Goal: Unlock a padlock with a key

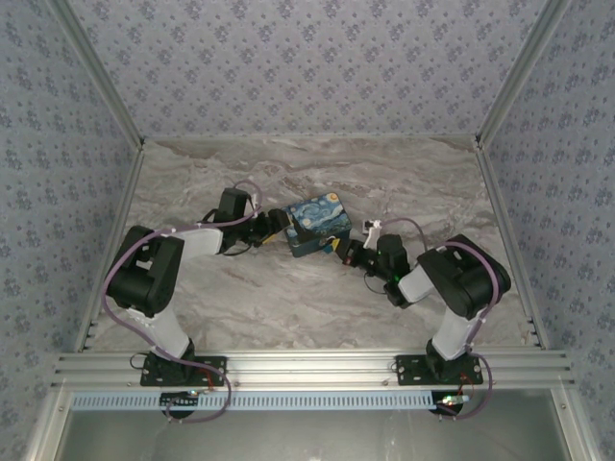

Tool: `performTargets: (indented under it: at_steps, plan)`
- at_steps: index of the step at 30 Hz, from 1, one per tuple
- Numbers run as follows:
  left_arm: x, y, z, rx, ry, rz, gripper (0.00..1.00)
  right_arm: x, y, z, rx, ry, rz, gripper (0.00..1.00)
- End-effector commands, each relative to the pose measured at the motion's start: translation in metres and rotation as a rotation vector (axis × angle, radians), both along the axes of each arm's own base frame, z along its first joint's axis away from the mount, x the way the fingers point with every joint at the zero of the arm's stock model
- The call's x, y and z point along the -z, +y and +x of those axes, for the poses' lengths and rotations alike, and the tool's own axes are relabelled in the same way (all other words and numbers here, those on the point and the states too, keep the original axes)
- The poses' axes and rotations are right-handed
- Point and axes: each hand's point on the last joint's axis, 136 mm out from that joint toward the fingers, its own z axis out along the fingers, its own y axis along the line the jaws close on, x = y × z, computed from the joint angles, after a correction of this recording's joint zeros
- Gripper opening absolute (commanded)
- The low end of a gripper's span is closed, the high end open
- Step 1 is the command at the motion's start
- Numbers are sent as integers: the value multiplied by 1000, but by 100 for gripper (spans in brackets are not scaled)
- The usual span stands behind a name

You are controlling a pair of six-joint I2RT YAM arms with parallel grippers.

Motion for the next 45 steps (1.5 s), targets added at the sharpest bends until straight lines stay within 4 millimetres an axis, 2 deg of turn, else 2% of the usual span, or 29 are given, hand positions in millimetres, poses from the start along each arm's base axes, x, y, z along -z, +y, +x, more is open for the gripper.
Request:
performTargets:
  at_steps: [1, 5, 11, 17, 21, 23, 27, 35, 40, 45]
  plan:
    - [39, 22, -28, -24, 139, 111, 75, -7, -10, 0, 39, -10, -9, 1]
    - [22, 20, -23, -21, 86, 92, 77, -9, -18, -7, 48, -3, -42, 2]
    - [-33, 17, -13, 2, -85, 59, 84, -29, -25, -21, 16, -28, -131, 2]
    - [-98, 32, -13, -15, -313, 107, 90, -62, -37, -39, -1, -66, -221, 3]
    - [-138, 49, -21, -50, -481, 152, 99, -88, -42, -52, -12, -90, -202, 3]
    - [-155, 59, -28, -72, -553, 179, 99, -96, -42, -57, -38, -110, -225, 3]
    - [-183, 77, -45, -92, -680, 249, 99, -97, -40, -73, -113, -33, -274, 3]
    - [-224, 109, -74, -152, -853, 353, 99, -80, -44, -116, -269, 231, -377, 3]
    - [-236, 116, -80, -185, -901, 362, 99, -57, -49, -146, -329, 413, -397, 2]
    - [-238, 118, -79, -205, -903, 360, 100, -34, -53, -156, -314, 513, -395, 2]
